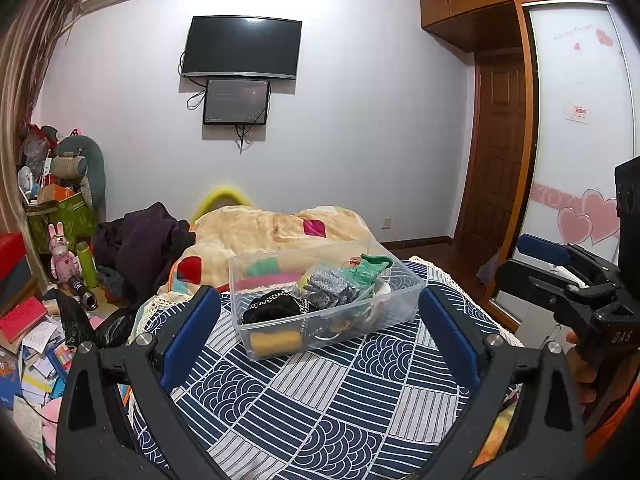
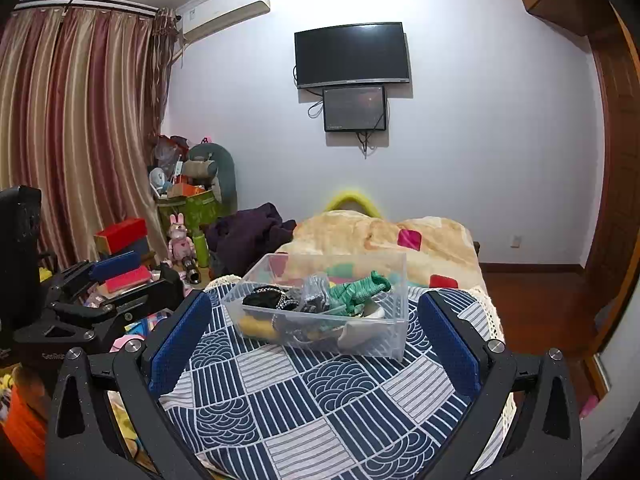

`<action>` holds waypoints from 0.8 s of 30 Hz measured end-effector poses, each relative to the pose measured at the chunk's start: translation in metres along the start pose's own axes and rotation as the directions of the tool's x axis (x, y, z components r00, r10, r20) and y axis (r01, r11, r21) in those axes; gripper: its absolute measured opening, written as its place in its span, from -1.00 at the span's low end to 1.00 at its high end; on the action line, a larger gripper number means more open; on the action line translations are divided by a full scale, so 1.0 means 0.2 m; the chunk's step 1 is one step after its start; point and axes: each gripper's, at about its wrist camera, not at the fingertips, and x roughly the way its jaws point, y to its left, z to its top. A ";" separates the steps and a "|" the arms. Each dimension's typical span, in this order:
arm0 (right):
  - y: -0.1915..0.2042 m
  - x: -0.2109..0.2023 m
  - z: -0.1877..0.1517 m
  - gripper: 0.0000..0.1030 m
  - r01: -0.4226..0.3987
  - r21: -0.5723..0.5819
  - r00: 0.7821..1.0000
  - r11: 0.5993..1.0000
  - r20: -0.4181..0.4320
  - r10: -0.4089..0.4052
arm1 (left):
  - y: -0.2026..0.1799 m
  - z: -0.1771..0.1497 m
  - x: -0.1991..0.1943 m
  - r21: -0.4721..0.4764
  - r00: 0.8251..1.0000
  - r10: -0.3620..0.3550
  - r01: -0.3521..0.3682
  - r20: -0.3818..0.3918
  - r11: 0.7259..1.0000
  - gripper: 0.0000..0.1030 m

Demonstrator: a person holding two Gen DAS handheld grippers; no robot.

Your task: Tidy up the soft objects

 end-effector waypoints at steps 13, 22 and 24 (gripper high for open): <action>0.00 -0.01 0.00 1.00 -0.003 0.006 1.000 1.000 0.009 0.003 | 0.00 0.00 -0.02 0.002 1.000 -0.003 0.003 0.004 1.000 0.95; 0.00 -0.02 0.00 1.00 -0.003 0.007 1.000 1.000 0.010 0.003 | -0.02 0.00 -0.03 0.009 1.000 -0.010 0.010 0.002 1.000 0.95; 0.00 -0.02 0.01 1.00 -0.003 0.007 1.000 1.000 0.011 0.003 | -0.02 0.01 -0.03 0.009 1.000 -0.011 0.011 0.001 1.000 0.95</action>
